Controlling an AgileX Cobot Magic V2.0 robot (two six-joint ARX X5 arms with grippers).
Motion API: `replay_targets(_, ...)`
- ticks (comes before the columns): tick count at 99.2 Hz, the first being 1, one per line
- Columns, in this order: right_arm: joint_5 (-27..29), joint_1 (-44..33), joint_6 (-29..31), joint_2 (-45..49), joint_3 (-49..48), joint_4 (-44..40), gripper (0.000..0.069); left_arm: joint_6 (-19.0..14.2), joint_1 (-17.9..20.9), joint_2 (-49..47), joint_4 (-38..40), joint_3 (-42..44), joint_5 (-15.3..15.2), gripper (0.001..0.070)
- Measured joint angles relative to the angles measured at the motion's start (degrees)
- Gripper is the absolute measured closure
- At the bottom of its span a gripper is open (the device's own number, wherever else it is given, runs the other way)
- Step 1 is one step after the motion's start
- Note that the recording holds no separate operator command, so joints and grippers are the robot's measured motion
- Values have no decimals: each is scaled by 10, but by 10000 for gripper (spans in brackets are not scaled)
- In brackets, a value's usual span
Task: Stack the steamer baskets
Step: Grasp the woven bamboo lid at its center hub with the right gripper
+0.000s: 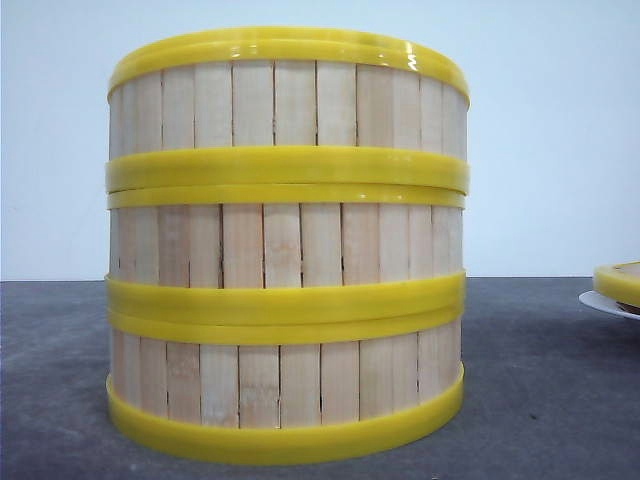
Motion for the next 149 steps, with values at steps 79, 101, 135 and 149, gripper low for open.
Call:
replay_targets(79,-51,-104,20,136,-129,156,366,9,0,0,0,0,6,432)
replay_targets(101,-51,-104,26,152,-129,175,464,12,0,0,0,0,6,432)
replay_targets(135,-51,-104,28,167,-126,187,586,12,0,0,0,0,6,435)
replay_targets(149,-54,-104,29,168,-124,186,629,12,0,0,0,0,6,435)
